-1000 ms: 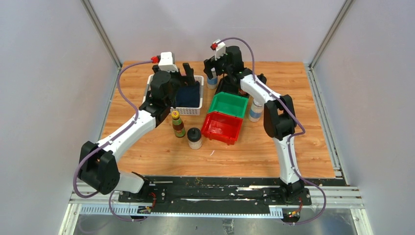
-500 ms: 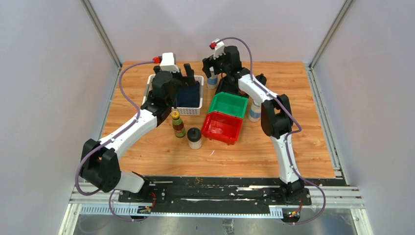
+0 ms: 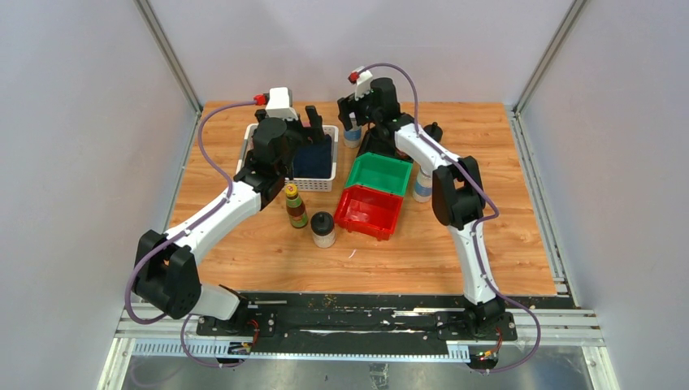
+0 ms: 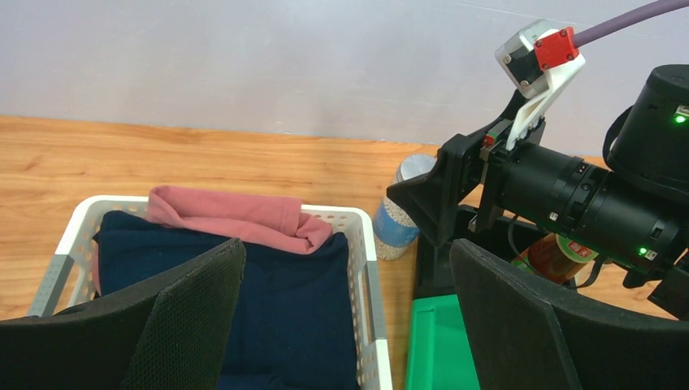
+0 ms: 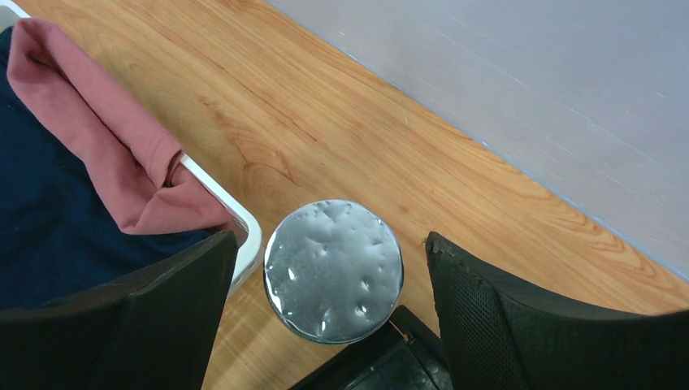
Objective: Organize the condiment bottles
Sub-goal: Pick up the bottle from the corner of the board.
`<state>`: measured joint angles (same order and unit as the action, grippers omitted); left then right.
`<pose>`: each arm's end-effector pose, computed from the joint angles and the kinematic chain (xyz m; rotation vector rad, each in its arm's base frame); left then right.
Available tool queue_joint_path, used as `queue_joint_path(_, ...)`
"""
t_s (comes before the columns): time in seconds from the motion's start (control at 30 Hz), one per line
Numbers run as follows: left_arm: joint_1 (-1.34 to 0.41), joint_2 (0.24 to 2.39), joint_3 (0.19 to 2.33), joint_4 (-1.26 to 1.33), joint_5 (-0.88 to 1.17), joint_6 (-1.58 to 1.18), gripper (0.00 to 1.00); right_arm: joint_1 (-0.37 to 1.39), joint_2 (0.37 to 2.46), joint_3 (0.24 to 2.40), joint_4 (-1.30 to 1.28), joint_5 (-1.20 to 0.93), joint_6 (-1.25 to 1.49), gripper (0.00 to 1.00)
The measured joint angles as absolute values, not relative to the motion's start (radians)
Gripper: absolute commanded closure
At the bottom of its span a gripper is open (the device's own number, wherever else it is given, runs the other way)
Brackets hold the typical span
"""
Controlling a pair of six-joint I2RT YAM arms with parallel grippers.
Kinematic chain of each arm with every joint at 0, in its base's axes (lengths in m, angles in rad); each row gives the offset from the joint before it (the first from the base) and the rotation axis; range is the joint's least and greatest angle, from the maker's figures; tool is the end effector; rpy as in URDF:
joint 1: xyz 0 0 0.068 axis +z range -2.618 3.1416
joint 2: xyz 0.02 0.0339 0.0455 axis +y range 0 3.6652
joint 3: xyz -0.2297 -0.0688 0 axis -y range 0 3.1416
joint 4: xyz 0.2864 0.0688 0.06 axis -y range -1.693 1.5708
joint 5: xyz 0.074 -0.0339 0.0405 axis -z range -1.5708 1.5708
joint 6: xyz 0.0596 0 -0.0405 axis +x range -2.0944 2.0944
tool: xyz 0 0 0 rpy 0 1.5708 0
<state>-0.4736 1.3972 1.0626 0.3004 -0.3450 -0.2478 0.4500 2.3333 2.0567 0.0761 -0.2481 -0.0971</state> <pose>0.3657 -0.1648 0.2979 -0.0868 1.6079 -0.2827 0.5336 0.2740 0.2329 -0.6556 1.6651 0.4739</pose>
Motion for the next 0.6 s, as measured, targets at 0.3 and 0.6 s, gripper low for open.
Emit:
queue_joint_path(0.3,-0.474,1.397,1.065,0.299,-0.345,-0.248,0.00,0.450,2.348,2.072,0.033,-0.233,-0.098,0.24)
queue_joint_path(0.6,-0.474,1.397,1.072,0.297,-0.345,-0.248,0.00,0.450,2.356,2.105,0.000,-0.231,-0.102,0.53)
